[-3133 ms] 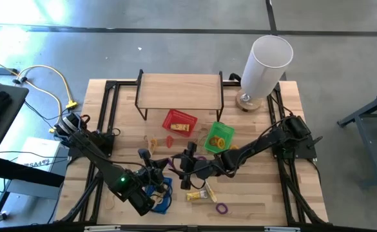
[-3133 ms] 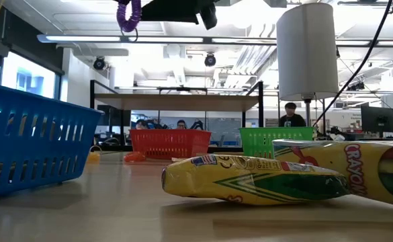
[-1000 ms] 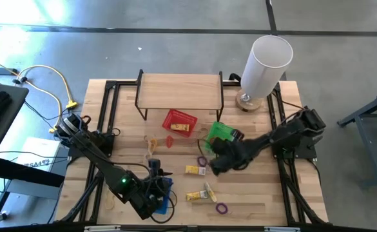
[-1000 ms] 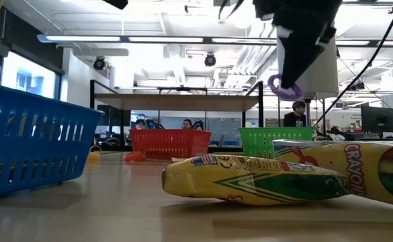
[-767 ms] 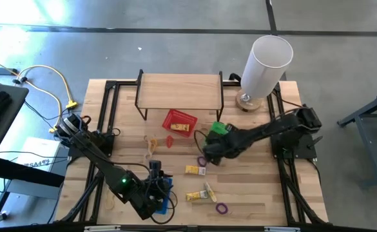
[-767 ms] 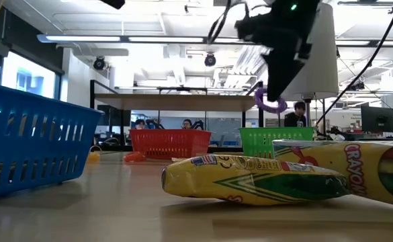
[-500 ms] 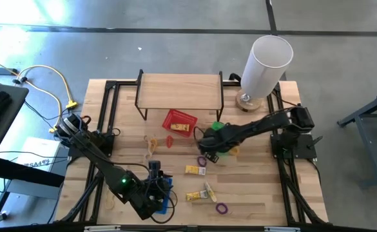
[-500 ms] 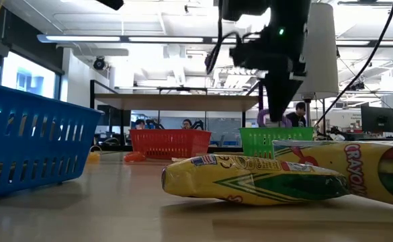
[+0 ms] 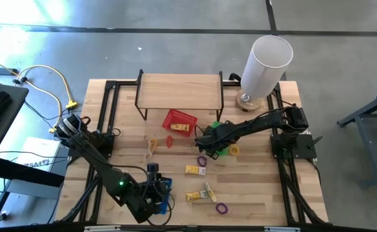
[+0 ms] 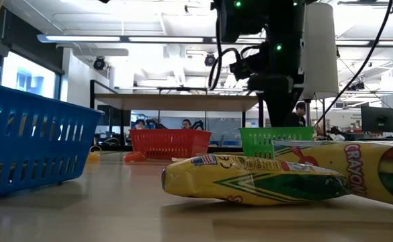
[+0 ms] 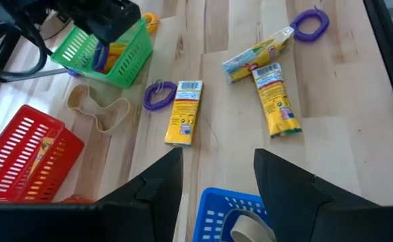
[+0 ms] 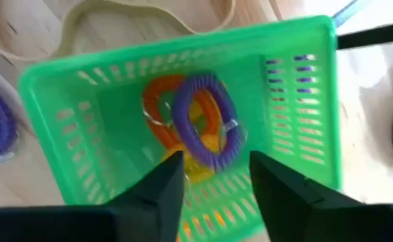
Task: Pick & Place Office Desk Supplies
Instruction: Put the yellow crayon box into the red bin
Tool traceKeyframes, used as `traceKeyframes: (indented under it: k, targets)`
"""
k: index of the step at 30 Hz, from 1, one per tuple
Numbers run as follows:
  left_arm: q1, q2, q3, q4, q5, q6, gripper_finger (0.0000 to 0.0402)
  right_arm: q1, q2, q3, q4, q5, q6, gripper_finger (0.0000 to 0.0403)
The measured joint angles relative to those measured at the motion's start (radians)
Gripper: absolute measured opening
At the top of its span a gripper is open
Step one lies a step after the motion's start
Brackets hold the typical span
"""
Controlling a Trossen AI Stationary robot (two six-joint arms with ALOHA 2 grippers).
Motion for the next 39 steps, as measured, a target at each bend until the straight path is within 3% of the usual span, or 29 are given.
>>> traceKeyframes:
  k: [5,14,17,23,29,39]
  targets:
    - [0.0,0.0,0.0,-0.001,-0.002,0.0,0.0174,0.034,-0.067,0.0,-0.025,-0.009,0.008,0.0206]
    - [0.0,0.0,-0.001,-0.006,-0.002,0.007,0.0174,0.185,-0.148,0.001,0.09,-0.312,0.053,0.0224]
    - [0.0,0.0,-0.001,-0.008,-0.002,0.012,0.0174,0.25,-0.149,0.001,0.174,-0.344,0.053,0.0224]
    - [0.0,0.0,-0.001,-0.009,-0.002,0.031,0.0174,0.348,-0.139,0.001,0.357,-0.337,0.061,0.0224]
    - [0.0,0.0,-0.001,-0.013,-0.002,0.093,0.0174,0.419,-0.139,0.001,0.415,-0.328,0.055,0.0224]
    - [0.003,0.0,-0.001,-0.016,-0.001,0.166,0.0174,0.617,-0.077,0.001,0.556,-0.037,-0.052,0.0224]
